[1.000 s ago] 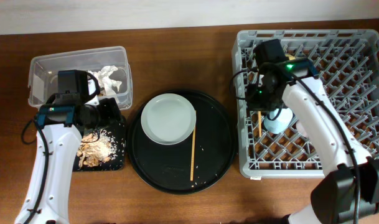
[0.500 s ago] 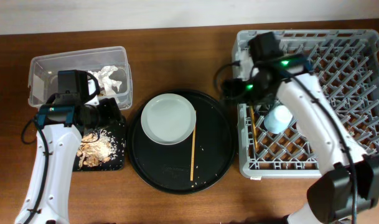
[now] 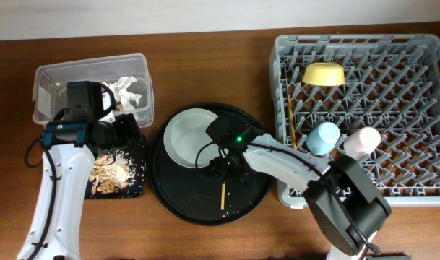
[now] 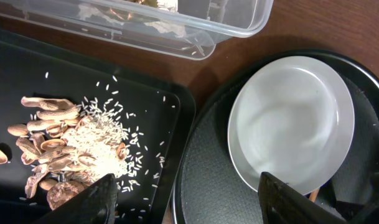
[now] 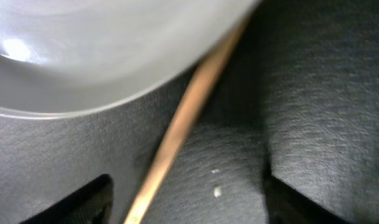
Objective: Sort waste into correct bins and load items into the dishwasher rack
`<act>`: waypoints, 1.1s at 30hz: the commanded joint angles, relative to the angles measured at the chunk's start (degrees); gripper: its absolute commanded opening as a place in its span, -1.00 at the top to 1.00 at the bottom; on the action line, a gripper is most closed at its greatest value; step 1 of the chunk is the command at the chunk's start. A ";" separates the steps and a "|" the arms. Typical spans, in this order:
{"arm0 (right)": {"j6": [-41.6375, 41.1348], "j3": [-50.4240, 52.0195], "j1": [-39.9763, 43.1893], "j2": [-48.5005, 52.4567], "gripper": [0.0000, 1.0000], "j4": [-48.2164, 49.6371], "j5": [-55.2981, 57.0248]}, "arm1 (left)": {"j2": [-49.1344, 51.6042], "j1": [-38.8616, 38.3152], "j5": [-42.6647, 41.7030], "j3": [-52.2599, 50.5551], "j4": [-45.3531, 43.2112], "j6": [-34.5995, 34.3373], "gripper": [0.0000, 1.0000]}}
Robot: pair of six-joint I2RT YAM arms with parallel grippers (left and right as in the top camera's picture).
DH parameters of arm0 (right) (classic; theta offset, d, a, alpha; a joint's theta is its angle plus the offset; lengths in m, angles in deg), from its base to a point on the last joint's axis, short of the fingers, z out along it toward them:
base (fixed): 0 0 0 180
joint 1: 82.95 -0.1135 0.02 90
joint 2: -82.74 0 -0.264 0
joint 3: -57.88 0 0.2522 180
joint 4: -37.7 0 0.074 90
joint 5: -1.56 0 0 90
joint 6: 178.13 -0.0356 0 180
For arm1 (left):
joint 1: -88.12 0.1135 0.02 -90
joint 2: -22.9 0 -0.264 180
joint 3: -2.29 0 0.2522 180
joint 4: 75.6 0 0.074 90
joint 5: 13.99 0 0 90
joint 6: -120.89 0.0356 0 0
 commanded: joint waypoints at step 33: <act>12.13 -10.27 28.94 -7.45 0.54 -21.70 3.69 | -0.50 0.13 0.00 0.20 0.15 -0.35 -0.43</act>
